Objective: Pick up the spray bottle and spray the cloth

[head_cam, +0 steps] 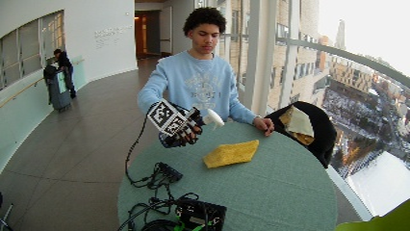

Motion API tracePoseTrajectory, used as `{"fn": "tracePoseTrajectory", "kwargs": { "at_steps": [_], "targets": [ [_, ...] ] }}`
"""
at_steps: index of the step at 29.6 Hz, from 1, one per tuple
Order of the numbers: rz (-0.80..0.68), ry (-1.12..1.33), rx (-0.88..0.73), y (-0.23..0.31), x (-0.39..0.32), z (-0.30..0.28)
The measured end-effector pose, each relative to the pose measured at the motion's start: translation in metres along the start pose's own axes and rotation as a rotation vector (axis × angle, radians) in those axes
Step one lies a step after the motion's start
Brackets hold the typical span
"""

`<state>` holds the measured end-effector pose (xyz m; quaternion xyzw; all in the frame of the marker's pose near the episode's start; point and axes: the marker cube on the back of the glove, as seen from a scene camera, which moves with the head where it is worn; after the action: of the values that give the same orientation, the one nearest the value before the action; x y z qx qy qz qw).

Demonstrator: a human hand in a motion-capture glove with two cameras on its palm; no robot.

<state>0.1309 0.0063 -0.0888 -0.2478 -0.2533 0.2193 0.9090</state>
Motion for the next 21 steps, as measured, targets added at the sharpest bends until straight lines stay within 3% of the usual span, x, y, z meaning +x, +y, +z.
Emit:
{"fn": "tracePoseTrajectory", "kwargs": {
  "at_steps": [21],
  "targets": [
    [0.048, 0.01, -0.061, -0.0022, 0.0013, 0.0093]
  ]
}}
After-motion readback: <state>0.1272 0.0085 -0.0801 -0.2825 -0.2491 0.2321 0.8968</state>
